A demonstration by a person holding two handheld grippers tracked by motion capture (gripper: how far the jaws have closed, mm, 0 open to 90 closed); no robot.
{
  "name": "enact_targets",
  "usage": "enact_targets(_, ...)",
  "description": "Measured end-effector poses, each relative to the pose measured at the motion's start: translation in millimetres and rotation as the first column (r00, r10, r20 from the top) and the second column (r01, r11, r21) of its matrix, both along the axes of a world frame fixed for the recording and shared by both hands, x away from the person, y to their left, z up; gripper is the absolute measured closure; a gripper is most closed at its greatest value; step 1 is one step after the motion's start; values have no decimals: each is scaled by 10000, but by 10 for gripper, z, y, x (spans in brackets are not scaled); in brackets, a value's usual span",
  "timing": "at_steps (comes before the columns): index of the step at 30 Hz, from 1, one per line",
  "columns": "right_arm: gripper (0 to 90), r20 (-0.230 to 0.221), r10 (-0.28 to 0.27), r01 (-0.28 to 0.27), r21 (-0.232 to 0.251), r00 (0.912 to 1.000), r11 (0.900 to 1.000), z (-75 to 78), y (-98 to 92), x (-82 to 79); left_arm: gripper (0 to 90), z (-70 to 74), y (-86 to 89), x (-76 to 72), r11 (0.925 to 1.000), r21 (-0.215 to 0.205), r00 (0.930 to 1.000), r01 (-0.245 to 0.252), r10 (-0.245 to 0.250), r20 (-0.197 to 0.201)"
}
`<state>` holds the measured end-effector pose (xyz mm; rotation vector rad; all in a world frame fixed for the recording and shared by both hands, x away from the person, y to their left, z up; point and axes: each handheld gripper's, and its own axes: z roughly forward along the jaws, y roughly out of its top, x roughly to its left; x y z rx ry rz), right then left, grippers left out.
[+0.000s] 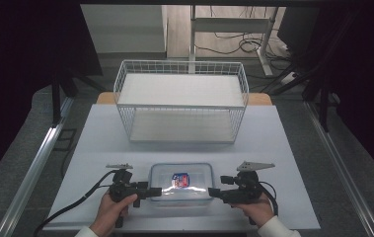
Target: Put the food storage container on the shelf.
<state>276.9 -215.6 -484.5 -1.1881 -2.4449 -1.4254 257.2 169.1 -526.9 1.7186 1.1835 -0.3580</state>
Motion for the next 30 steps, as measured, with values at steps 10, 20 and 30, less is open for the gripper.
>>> enact_targets(10, 156, -1224, 70, -51, 158, 9925, 9999, -136, 100, 125, 207, 1, 10, 10, 10000, 59, 10000, -15, 15, 21)
enact_targets(20, 227, -2302, 32, 128, 679, 9731, 9976, -215, 137, 205, 244, -1, 14, 17, 9999, 30, 9999, -104, 104, -64)
enact_targets(30, 318, -2899, -136, 423, 927, 9570, 9948, -226, 83, 234, 276, 7, 22, 13, 9999, 1, 9999, -150, 150, -73)
